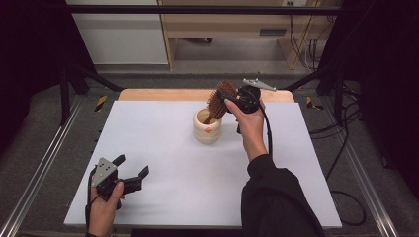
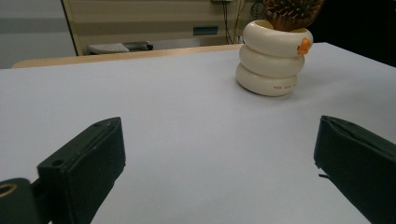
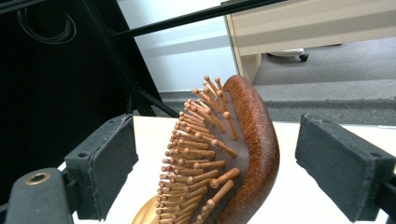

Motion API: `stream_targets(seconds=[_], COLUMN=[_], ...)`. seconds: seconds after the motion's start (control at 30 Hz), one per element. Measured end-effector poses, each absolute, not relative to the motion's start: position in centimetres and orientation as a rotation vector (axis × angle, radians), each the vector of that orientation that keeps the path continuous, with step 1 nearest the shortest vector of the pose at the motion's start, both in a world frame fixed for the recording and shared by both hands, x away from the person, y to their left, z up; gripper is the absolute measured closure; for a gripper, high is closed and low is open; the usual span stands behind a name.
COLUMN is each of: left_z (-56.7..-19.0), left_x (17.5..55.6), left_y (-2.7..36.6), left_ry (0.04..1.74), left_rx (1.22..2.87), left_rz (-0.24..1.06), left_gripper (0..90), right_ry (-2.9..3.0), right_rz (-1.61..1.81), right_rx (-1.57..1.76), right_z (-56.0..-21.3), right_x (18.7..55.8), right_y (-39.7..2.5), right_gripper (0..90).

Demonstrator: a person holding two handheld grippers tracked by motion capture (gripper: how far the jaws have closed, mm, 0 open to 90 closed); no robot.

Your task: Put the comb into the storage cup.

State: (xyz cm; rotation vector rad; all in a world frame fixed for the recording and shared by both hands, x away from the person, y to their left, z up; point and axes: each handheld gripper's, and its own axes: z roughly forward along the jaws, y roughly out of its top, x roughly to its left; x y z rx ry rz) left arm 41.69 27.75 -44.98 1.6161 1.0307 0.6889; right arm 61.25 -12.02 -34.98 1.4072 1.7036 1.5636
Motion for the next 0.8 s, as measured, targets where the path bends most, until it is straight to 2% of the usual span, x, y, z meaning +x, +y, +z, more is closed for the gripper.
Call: stream_targets(seconds=[0.8], left_z=[-45.1], left_x=[41.7], left_y=[28.2], left_ry=[1.057], left_rx=[1.586], left_rz=[0.704], left_gripper=[2.1], right_ry=[1.661], right_rz=[1.584], right_rx=[1.389], right_z=[-33.4], right_x=[60.0], right_y=[-13.3], right_gripper=[7.6])
